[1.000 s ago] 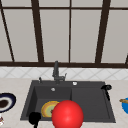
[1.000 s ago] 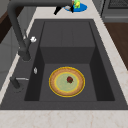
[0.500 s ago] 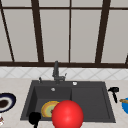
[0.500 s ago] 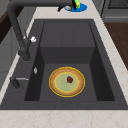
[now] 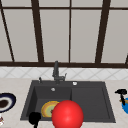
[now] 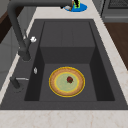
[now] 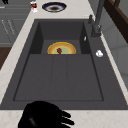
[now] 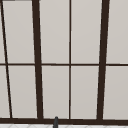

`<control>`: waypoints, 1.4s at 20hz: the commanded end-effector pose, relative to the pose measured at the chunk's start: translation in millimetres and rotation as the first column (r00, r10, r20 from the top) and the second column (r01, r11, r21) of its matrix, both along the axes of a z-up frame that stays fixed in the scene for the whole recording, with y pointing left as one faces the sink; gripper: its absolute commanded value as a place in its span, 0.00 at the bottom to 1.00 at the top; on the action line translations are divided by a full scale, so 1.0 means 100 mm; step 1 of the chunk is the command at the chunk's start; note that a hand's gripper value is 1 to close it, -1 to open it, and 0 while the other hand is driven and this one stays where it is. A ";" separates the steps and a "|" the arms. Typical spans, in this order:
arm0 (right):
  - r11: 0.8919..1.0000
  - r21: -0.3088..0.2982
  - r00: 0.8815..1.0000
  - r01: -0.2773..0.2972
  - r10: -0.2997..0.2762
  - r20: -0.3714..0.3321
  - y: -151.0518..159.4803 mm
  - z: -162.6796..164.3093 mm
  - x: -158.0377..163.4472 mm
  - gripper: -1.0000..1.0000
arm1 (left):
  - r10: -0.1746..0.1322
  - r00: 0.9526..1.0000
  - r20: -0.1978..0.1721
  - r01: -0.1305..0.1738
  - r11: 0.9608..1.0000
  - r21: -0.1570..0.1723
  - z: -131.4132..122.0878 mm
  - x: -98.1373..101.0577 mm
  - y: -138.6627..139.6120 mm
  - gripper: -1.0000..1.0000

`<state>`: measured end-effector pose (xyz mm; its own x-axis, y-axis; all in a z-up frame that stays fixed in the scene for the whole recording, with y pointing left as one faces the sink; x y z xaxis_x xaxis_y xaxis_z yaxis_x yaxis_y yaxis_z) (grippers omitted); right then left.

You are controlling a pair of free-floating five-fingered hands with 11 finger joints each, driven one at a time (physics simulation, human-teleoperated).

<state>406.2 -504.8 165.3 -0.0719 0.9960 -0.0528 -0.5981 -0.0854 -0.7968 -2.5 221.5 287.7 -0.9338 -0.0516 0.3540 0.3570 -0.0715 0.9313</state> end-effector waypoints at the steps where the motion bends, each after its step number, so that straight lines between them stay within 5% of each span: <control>1: 0.999 0.028 1.000 0.023 -0.022 -0.005 -0.24 0.01 -0.11 0.00 | 0.000 1.000 0.000 0.000 1.000 0.000 0.00 0.00 0.00 0.50; 20: 0.998 0.056 1.000 0.025 -0.024 -0.019 -1.37 0.03 -0.57 0.00 | 0.000 1.000 0.000 0.000 1.000 0.000 0.00 0.00 0.00 0.50; 28: 0.998 0.021 0.997 0.059 -0.060 0.050 -1.58 -0.16 -0.94 0.00 | 0.000 1.000 0.000 0.000 1.000 0.000 0.00 0.00 0.00 0.50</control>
<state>326.8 -659.2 157.5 -0.0493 0.9971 -0.0582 -0.5775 -0.0760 -0.8128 -2.5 221.5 287.7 -0.9338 -0.0516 0.3540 0.3570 -0.0715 0.9313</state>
